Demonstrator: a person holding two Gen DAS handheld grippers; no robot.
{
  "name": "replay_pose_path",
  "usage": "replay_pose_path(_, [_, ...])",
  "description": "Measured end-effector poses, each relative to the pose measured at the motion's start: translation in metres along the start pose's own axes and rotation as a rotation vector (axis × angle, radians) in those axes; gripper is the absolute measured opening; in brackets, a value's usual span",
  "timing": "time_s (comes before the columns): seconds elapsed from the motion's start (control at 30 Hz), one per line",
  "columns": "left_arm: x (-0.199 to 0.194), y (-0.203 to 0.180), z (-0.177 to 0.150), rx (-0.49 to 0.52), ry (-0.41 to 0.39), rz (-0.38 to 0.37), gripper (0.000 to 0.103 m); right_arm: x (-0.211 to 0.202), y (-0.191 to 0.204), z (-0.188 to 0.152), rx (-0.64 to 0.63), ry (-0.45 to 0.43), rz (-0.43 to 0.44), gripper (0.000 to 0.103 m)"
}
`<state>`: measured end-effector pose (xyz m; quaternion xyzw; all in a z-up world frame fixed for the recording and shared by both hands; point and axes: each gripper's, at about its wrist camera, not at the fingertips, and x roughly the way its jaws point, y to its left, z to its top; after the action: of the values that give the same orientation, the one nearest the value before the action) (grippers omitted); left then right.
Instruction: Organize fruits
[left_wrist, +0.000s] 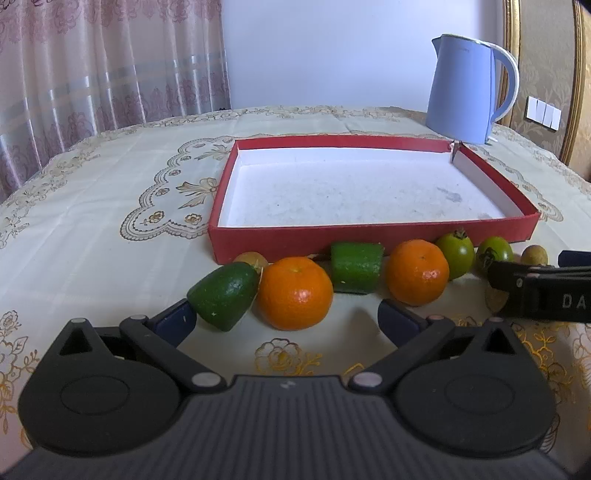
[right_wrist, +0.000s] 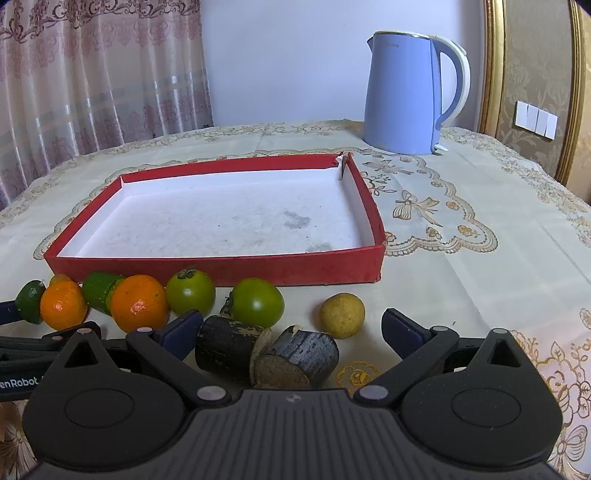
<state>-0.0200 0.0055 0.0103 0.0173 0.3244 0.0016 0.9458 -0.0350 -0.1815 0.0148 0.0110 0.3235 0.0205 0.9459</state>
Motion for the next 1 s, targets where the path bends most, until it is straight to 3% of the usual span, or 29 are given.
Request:
replay_pose_path(0.43, [-0.009,0.005,-0.005,0.041,-0.016,-0.022,0.103,-0.004,0.001,0.001,-0.014,-0.021,-0.013,0.103])
replay_pose_path(0.7, [-0.031,0.031,-0.023,0.041,-0.052,-0.043,0.103,-0.009,0.002,0.001,-0.017,-0.057,-0.025,0.103])
replay_pose_path(1.0, [-0.032,0.048,-0.006,0.070,-0.096,-0.030,0.103,-0.015,0.001,0.000,-0.023,-0.086,-0.033,0.103])
